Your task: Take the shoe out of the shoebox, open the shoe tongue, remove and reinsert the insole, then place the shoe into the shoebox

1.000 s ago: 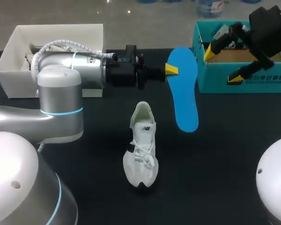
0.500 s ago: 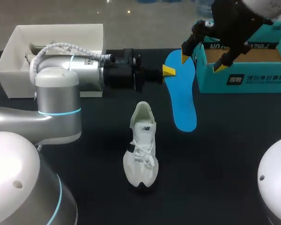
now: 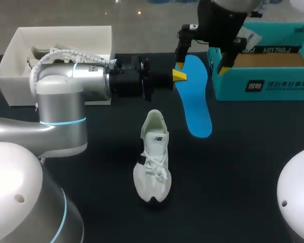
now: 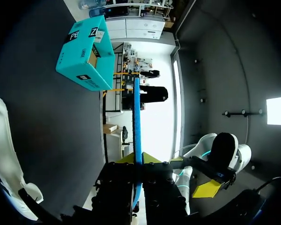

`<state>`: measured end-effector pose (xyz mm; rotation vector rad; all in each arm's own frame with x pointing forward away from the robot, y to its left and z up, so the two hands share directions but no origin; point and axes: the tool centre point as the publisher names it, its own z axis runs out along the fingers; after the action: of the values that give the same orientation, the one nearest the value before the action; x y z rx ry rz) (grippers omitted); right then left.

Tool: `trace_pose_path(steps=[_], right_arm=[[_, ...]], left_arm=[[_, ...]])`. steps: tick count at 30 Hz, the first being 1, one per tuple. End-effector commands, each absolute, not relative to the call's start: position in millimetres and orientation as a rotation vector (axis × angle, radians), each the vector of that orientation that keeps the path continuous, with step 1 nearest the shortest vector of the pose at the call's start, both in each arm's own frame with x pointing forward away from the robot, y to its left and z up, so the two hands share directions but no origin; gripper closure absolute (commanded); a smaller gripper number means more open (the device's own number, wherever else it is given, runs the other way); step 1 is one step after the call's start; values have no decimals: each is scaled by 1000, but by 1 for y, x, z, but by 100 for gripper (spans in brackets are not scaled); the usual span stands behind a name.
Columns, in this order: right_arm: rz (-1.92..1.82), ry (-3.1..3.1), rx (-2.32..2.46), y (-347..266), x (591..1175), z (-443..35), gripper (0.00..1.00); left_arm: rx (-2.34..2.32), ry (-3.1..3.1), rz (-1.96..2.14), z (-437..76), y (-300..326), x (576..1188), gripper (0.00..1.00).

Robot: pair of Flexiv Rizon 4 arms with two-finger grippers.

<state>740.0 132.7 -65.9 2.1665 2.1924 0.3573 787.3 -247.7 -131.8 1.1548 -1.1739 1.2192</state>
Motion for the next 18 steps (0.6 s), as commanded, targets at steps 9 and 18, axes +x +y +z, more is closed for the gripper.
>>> trace_pose_path(steps=[9,18], right_arm=[[203,2179,2095,140,736,-75,0],[219,2182,2109,140,736,-75,0]], left_arm=[[1143,-1192,1202,-129,-248,793,100],[1138,-1192,1211,-127,-248,792,100]])
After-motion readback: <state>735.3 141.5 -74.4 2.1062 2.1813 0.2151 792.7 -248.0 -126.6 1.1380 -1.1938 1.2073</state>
